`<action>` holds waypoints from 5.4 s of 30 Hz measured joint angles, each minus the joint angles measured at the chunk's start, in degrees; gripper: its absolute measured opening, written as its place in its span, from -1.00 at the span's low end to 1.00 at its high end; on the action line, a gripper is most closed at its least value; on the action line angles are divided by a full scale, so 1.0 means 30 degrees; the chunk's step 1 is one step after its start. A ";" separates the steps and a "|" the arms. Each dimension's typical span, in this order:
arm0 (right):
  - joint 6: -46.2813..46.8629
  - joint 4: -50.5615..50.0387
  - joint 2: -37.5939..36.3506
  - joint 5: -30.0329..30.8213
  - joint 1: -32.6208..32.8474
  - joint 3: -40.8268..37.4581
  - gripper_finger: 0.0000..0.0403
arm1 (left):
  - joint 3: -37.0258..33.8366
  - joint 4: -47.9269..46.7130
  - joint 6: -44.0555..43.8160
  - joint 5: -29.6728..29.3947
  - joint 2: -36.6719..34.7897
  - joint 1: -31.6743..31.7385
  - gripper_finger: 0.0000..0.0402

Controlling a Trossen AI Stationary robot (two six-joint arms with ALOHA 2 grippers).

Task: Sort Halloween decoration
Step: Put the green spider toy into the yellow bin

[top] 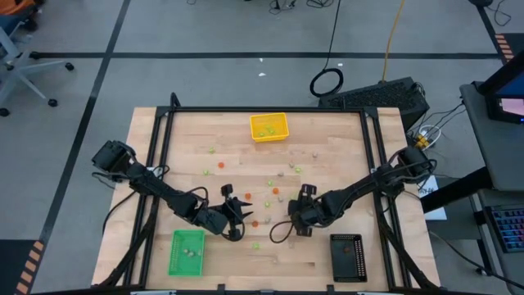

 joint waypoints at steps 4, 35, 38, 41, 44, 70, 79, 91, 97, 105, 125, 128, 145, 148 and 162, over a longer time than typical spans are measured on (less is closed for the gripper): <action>-0.0468 0.0865 -0.0077 -0.0949 -0.0427 -0.0468 -0.37 | 0.0000 -0.0007 0.0005 0.0000 0.0000 0.0000 -0.43; -0.2135 0.5062 -0.2112 0.2892 0.1396 -0.0473 -1.00 | 0.0000 0.0525 0.0129 0.0007 0.0000 0.0015 -0.43; -0.3062 0.8490 -0.1396 0.4825 0.1788 -0.0467 -1.00 | 0.0000 0.0536 0.0124 0.0007 0.0000 0.0015 -0.43; -0.4933 1.2261 -0.0500 0.6958 0.1981 -0.0473 -1.00 | 0.0000 0.0656 0.0124 0.0000 0.0000 0.0015 -0.43; -0.7237 1.5323 0.0213 0.8250 0.2087 -0.0468 -1.00 | 0.0000 0.0656 0.0114 -0.0007 0.0000 0.0015 -0.43; -1.9503 1.6151 0.0375 1.0715 0.2225 -0.0473 -1.00 | 0.0000 0.0809 -0.0015 -0.0015 0.0000 0.0000 -0.43; -2.6020 1.6144 0.0371 1.0710 0.2225 -0.0473 -1.00 | 0.0000 0.0801 -0.0015 -0.0022 0.0000 0.0000 -0.43; -2.6818 1.6137 0.0371 1.0710 0.2218 -0.0473 -1.00 | 0.0000 0.0800 -0.0031 -0.0022 0.0000 0.0000 -0.43; -2.4995 1.6137 0.0371 1.0708 0.2218 -0.0473 -1.00 | 0.0000 0.0801 -0.0048 -0.0027 0.0000 0.0000 -0.43; -1.8467 1.6130 0.0356 1.0590 0.2218 -0.0465 -1.00 | 0.0000 0.0794 -0.0080 -0.0029 0.0000 0.0000 -0.43; -0.2068 1.3401 0.0356 1.0470 0.2087 -0.0458 -1.00 | 0.0000 0.0794 -0.0022 -0.0029 0.0000 0.0000 -0.43; -0.1467 1.3275 0.0356 1.0470 0.2087 -0.0458 -1.00 | 0.0000 0.0794 -0.0026 -0.0029 0.0000 0.0000 -0.43; -0.3936 1.3186 -0.0197 0.9241 -0.0122 -0.0458 -1.00 | 0.0000 0.0788 -0.0001 -0.0036 0.0000 -0.0007 -0.43; -0.4385 1.3130 -0.0829 0.7960 -0.1394 -0.0458 -1.00 | 0.0000 0.0780 0.0093 -0.0036 0.0000 0.0000 -0.43; -0.6524 1.2849 -0.1516 0.2208 -1.0472 -0.0458 -1.00 | -0.0007 0.0721 0.0641 -0.0036 -0.0007 0.0000 -0.43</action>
